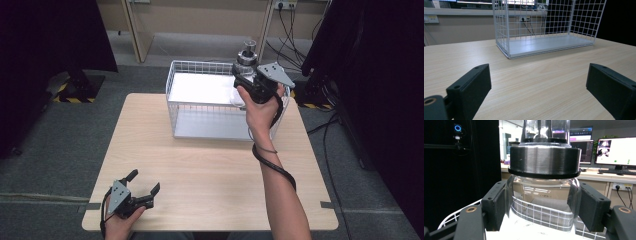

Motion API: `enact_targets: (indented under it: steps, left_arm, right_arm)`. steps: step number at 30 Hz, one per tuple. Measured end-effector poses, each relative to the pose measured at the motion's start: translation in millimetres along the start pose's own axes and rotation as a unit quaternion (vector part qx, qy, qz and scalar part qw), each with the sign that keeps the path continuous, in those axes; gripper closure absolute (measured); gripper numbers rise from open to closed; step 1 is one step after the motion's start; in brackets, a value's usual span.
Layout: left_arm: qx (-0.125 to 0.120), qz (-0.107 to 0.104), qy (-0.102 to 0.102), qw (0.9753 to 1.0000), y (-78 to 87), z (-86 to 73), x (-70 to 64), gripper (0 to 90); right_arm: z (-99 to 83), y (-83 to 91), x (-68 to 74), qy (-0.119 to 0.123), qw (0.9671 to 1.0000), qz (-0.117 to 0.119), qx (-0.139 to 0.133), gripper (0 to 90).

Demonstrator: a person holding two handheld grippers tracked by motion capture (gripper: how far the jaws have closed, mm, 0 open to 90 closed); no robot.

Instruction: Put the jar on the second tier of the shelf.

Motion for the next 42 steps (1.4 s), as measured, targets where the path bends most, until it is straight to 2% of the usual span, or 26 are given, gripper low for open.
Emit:
enact_targets:
  steps: [11,16,25,37,42]
  left_arm:
    - [0.000,-0.001,-0.001,1.0000,0.0,0.0,-0.1,5.2]
    - [0.001,-0.002,-0.001,1.0000,-0.1,-0.1,-0.2,5.2]
    - [0.000,-0.003,-0.001,1.0000,0.0,0.0,-0.1,5.2]
    - [0.001,-0.003,-0.002,1.0000,0.0,-0.2,-0.6,5.2]
    - [0.001,-0.003,-0.004,1.0000,-0.1,-0.2,-0.5,5.2]
  right_arm:
    - [-4.5,-26.1,-6.7,-0.004,0.9999,-0.007,0.014,31.9]
    - [-6.8,-36.0,-11.4,-0.014,0.9996,-0.013,0.019,31.9]
    - [-17.5,-50.6,-9.7,-0.010,0.9992,-0.017,0.035,31.9]
    - [-21.7,-55.4,-3.4,0.009,0.9992,-0.015,0.037,31.8]
    - [-21.7,-54.2,-3.8,0.001,0.9993,-0.013,0.035,31.0]
Point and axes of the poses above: each handheld gripper's, and its own axes: y roughly backward along the jaws, z roughly out of its top, x roughly to its left, the point moved 10 cm from there along -y, roughly forward along the jaws, and after that the axes turned 3 degrees about x, right-handed, at the moved point
